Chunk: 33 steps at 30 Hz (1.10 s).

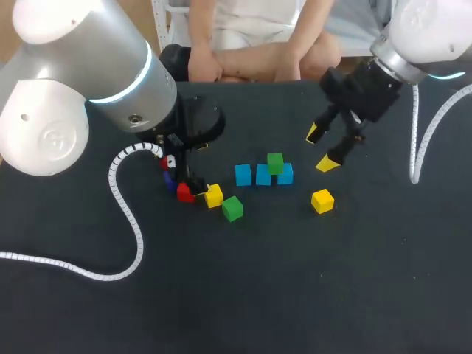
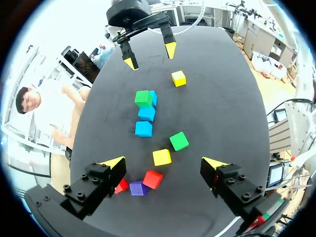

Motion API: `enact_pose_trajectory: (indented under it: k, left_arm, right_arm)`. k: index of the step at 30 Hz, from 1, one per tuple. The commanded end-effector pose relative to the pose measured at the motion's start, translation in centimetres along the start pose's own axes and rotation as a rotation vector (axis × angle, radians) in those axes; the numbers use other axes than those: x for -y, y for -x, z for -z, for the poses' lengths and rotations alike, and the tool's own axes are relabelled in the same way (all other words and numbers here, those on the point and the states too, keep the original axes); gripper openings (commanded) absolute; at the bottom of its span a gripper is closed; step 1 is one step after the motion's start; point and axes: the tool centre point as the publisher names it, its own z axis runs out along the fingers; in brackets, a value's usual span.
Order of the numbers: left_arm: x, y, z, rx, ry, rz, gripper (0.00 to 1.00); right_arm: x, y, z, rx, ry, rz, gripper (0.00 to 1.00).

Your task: Place the blue cubes, place green cubes on the blue cubes, place the yellow cubes on the green cubes, then place the red cubes on the yellow cubes, and place purple cube on the red cubes.

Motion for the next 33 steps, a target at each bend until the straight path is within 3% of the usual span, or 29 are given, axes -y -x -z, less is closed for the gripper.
enact_pose_trajectory:
  k: [1, 6, 13, 23, 33]
  left_arm:
    - [-0.2, 0.1, 0.0, -0.002, -0.004, -0.001, 1.00]
    - [-0.2, 0.1, 0.0, -0.002, -0.004, -0.001, 1.00]
    - [-0.2, 0.1, 0.0, -0.002, -0.004, -0.001, 1.00]
    - [-0.2, 0.1, 0.0, -0.002, -0.004, -0.001, 1.00]
    - [-0.2, 0.1, 0.0, -0.002, -0.004, -0.001, 1.00]
  right_arm:
    - [-0.1, -0.1, 0.2, 0.004, -0.001, -0.001, 1.00]
    - [-0.1, -0.3, 0.4, 0.020, -0.017, -0.003, 1.00]
    - [0.2, -0.9, 1.0, 0.135, -0.055, 0.029, 1.00]
    - [1.6, -2.2, 0.7, 0.164, -0.038, 0.019, 1.00]
    - [2.2, -1.9, 0.8, 0.181, -0.031, 0.047, 1.00]
